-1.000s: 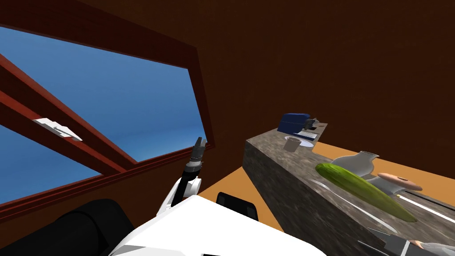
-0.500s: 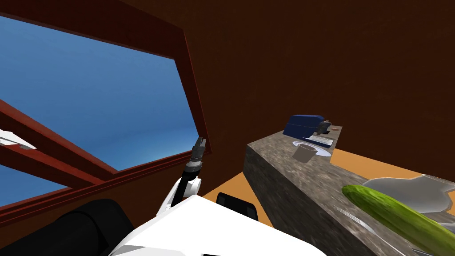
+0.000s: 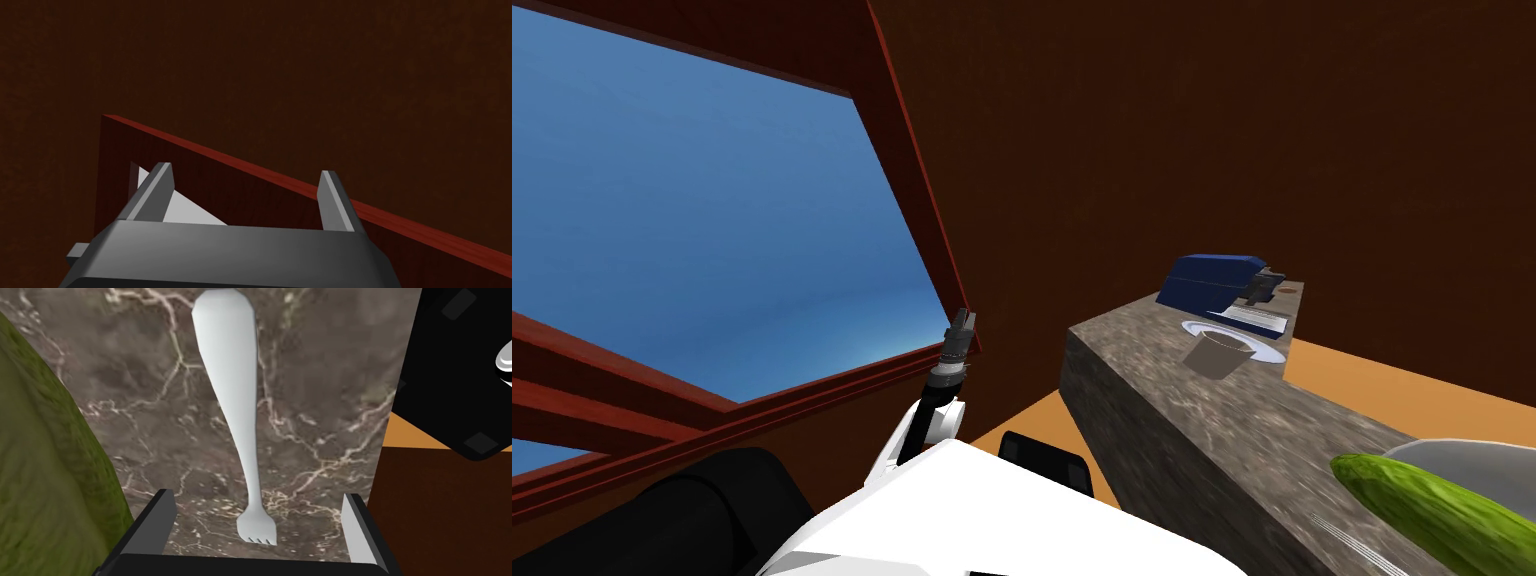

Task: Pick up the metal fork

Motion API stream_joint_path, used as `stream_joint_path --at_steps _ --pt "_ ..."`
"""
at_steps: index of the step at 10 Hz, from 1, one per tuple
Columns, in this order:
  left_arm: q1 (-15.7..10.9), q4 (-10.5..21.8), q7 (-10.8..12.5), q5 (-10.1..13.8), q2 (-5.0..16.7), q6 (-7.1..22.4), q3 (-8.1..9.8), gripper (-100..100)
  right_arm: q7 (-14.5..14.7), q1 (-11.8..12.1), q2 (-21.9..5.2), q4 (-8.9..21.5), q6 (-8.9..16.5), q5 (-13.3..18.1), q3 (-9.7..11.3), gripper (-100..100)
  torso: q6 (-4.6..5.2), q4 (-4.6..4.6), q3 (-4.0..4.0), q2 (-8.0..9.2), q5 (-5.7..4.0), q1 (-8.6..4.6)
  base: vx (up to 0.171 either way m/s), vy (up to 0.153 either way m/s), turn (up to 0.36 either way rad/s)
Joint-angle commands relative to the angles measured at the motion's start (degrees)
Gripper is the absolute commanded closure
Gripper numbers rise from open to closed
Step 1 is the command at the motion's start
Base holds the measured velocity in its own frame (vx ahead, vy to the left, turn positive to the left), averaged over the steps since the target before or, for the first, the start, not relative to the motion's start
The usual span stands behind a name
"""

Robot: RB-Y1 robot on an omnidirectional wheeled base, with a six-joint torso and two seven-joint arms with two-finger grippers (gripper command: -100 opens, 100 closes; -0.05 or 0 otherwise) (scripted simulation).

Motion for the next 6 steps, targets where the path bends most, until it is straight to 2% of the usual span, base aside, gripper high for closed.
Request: stream_joint_path --at_steps 1,3,4,5,6 --pt "0.0 0.0 0.0 0.0 0.0 0.0 0.0 0 0.5 0.1 1.7 0.7 0.7 0.4 0.3 -100 0.0 0.0 0.0 0.0 0.0 0.0 0.018 -0.008 0.076" --pt "0.0 0.0 0.0 0.0 0.0 0.0 0.0 0 1.1 0.2 3.8 1.5 1.5 1.0 0.7 -100 0.0 0.01 0.02 0.02 -0.01 -0.02 0.029 -0.01 0.072" --pt "0.0 0.0 0.0 0.0 0.0 0.0 0.0 0 0.8 0.2 3.0 1.1 1.2 0.7 0.5 -100 0.0 0.01 0.01 0.02 -0.01 -0.02 0.013 -0.005 0.012" --pt "0.0 0.0 0.0 0.0 0.0 0.0 0.0 0 0.9 0.3 3.1 1.1 1.3 0.7 0.5 100 0.01 0.02 0.04 0.06 0.01 0.01 0.0 0.0 0.0" --pt "0.0 0.0 0.0 0.0 0.0 0.0 0.0 0 0.9 0.3 3.1 1.1 1.3 0.7 0.5 100 0.01 0.03 0.06 0.1 0.01 0.03 0.0 0.0 0.0"
